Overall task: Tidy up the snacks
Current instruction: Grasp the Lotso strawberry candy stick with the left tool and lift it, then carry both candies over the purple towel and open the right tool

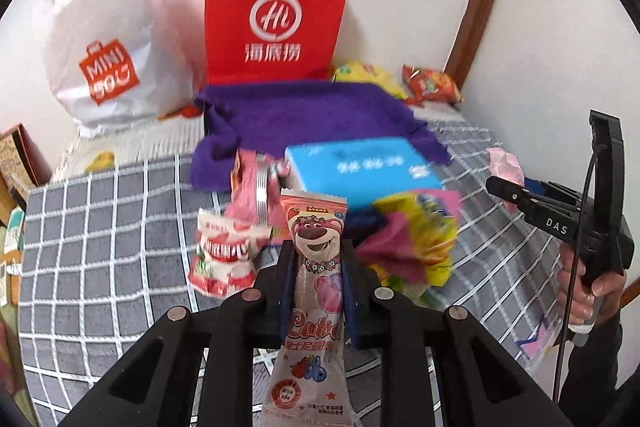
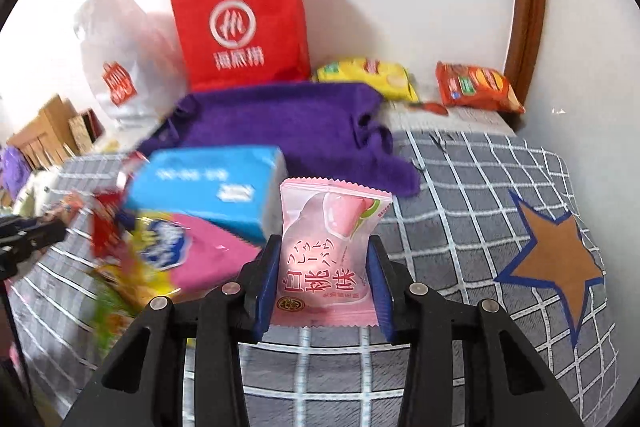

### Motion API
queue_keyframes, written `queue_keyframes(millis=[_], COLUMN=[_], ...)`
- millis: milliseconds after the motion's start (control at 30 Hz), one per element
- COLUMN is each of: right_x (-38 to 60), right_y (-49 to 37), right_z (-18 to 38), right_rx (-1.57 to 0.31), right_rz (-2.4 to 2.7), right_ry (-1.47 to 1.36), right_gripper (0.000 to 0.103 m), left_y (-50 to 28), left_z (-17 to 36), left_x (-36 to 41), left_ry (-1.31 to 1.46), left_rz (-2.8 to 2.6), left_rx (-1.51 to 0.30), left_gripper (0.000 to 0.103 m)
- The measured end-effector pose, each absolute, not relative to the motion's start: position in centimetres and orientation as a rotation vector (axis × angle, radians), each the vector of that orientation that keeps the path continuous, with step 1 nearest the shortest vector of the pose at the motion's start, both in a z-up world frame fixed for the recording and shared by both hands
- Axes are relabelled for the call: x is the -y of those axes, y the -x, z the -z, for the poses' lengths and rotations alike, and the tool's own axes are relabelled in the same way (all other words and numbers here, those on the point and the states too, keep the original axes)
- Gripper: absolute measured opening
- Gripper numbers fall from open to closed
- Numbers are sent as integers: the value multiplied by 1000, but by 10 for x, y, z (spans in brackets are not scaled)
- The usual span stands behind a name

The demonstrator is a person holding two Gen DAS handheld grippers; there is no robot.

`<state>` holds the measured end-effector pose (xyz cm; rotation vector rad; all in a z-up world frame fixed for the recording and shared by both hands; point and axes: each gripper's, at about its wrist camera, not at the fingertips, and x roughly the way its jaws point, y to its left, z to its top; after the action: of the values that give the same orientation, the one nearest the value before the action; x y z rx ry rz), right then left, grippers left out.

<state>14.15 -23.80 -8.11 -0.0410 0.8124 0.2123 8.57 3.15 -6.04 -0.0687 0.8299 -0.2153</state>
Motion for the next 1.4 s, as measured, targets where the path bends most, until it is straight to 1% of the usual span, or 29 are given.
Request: queue_keyframes(millis=[267,467,600,800,967,1167,1400], right_x=[223,208,194,173,162,154,166], right_y=[-149,-179,-200,-241,-276,-311,-356], right_z=[41,17,2,-9,-13,-9,22], right_rx=[-787,-788,-746,-735,-751,-744,-798], right_rz=[-227,-241,-244,-280,-318,-333,-311], right_ry=[28,39,87,120,98,100,67], right_gripper=[41,41,41,41,41,41,41], left_y=[-106,-135,-160,-195,-227,-268,-310], left_z=[30,11,0,-13,-18,-9,17], left_x=[-25,-24,-28,-37,-42,-47,-56], left_ry=[81,76,97,108,112,121,136], left_rz=[219,186,163,138,129,122,94], left_rx=[-815,-804,-804,-792,-791,-806,-824], left_gripper=[20,20,20,20,20,20,20])
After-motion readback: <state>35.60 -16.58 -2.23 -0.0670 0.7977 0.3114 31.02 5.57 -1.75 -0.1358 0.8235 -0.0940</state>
